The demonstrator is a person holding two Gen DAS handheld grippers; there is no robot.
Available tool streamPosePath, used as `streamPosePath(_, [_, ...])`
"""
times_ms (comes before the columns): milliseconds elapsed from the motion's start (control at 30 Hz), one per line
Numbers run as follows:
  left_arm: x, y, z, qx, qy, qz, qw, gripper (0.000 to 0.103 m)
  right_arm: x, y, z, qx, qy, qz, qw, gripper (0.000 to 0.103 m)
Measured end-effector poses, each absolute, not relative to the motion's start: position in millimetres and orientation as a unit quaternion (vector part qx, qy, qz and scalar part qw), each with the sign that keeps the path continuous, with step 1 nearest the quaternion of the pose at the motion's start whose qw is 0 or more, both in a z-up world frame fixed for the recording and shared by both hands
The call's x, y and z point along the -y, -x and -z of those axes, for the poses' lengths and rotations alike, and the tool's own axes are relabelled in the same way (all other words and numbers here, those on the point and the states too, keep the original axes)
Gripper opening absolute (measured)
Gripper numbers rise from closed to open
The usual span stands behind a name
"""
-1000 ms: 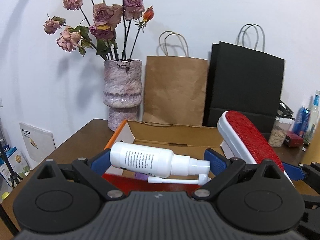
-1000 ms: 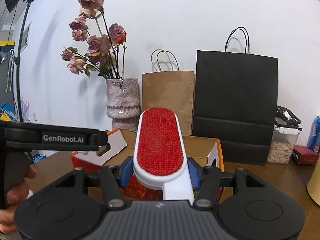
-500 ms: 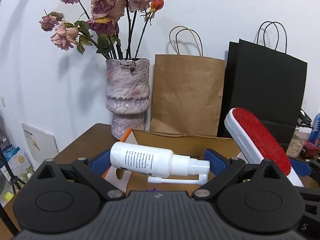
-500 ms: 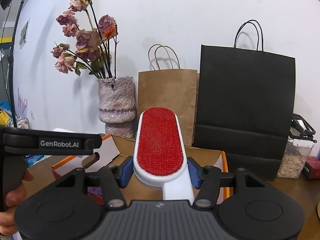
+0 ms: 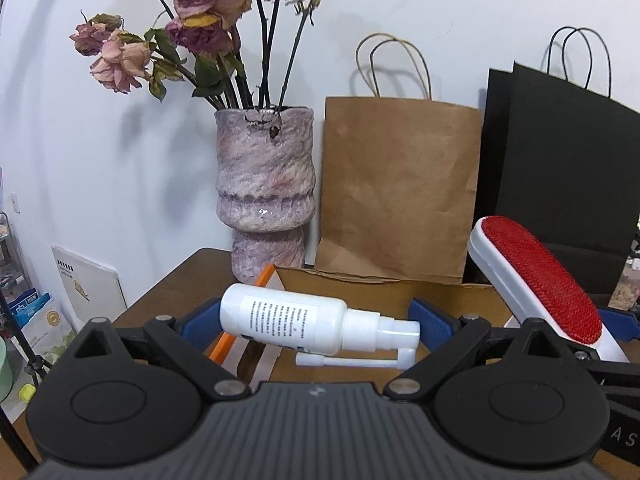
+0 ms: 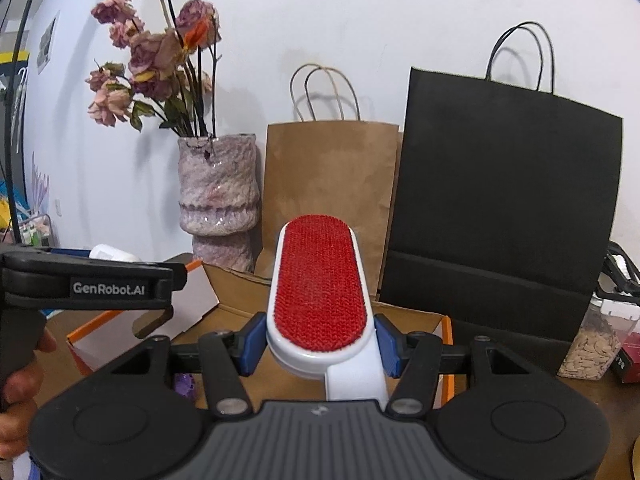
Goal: Organize rigid objects
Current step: 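Carry lint brush and white spray bottle over the red box with both tools, then open the right tool over the box while the left tool releases the spray bottle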
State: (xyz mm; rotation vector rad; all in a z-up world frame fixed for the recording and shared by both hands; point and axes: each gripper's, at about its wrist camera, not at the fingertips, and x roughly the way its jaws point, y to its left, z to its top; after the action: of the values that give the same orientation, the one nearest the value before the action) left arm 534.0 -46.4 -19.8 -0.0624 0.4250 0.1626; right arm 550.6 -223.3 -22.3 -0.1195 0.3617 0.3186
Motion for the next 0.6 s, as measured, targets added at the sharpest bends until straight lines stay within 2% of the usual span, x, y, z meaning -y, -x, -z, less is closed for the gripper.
streamPosePath(367, [47, -549, 34, -0.232, 0.015, -0.087, 0.969, 0.099, 216, -571, 41, -0.205, 0.069, -0.181, 0.959, 0.056])
streamPosePath(467, [51, -549, 36, -0.241, 0.009, -0.083, 0.967, 0.103, 217, -574, 43, -0.214, 0.063, -0.181, 0.958, 0.057])
streamPosePath(533, [51, -549, 36, -0.241, 0.005, -0.088, 0.966, 0.103, 218, -574, 43, -0.215, 0.061, -0.176, 0.959, 0.08])
streamPosePath(567, [51, -549, 36, -0.243, 0.006, -0.091, 0.966, 0.103, 219, -574, 43, -0.213, 0.061, -0.171, 0.96, 0.098])
streamPosePath(600, [50, -549, 36, -0.245, 0.008, -0.091, 0.965, 0.103, 219, -573, 42, -0.21, 0.065, -0.166, 0.961, 0.102])
